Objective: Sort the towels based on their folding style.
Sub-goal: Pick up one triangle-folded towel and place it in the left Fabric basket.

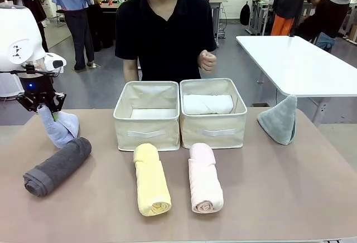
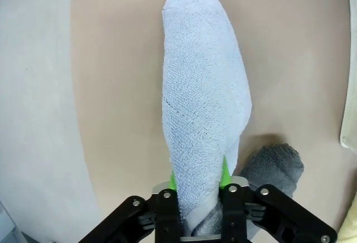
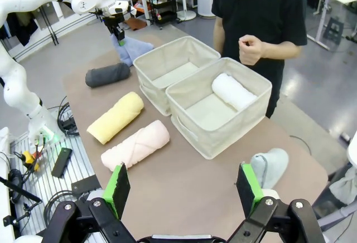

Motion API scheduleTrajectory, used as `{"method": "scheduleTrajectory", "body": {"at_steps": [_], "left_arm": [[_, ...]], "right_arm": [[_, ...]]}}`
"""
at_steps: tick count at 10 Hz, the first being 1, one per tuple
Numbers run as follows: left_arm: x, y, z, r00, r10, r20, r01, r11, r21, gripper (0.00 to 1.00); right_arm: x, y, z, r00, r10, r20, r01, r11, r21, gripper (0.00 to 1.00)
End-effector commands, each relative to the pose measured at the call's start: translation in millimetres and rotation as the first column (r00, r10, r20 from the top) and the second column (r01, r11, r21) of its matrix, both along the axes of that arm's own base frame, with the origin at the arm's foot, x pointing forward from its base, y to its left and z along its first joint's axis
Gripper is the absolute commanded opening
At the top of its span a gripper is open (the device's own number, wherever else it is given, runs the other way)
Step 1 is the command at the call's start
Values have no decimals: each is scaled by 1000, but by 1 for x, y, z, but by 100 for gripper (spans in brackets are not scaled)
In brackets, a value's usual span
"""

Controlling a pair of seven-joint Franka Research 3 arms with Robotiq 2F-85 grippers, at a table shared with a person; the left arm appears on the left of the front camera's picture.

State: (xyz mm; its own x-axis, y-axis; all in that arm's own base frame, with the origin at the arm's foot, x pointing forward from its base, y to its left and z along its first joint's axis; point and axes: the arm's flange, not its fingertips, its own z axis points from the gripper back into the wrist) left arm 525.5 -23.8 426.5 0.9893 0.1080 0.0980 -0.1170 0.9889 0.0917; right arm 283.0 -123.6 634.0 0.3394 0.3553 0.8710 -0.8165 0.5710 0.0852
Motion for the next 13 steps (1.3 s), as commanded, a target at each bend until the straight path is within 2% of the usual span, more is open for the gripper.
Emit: {"method": "scheduleTrajectory", "body": {"at_steps": [1, 4, 5, 7, 9, 10, 11, 12, 13], "left_arm": [[-1, -1, 4, 999, 32, -10, -32, 999, -14, 0], [-1, 1, 10, 1000, 25, -12, -25, 999, -40, 0], [-2, 1, 27, 1000, 16, -8, -17, 998, -60, 0], [-22, 1, 106, 997, -6, 77, 8, 1000, -28, 0], [-46, 6, 174, 992, -48, 115, 50, 999, -18, 0], [-58, 7, 203, 990, -88, 107, 92, 995, -37, 0], [-66, 10, 217, 991, -99, 86, 104, 993, -52, 0], [-71, 13, 221, 994, -100, 46, 103, 991, -82, 0], [-80, 22, 219, 999, -36, -39, 29, 985, -171, 0]], "right_arm": [[2, 1, -2, 1000, -4, 8, 4, 1000, 3, 100], [2, 1, -2, 1000, -4, 8, 4, 1000, 3, 100], [2, 1, -2, 1000, -4, 8, 4, 1000, 3, 100], [2, 1, -2, 1000, -4, 8, 4, 1000, 3, 100], [2, 1, -2, 1000, -4, 8, 4, 1000, 3, 100], [2, 1, -2, 1000, -4, 8, 4, 1000, 3, 100], [2, 1, -2, 1000, -4, 8, 4, 1000, 3, 100], [2, 1, -2, 1000, -4, 8, 4, 1000, 3, 100], [2, 1, -2, 1000, -4, 8, 4, 1000, 3, 100]]}}
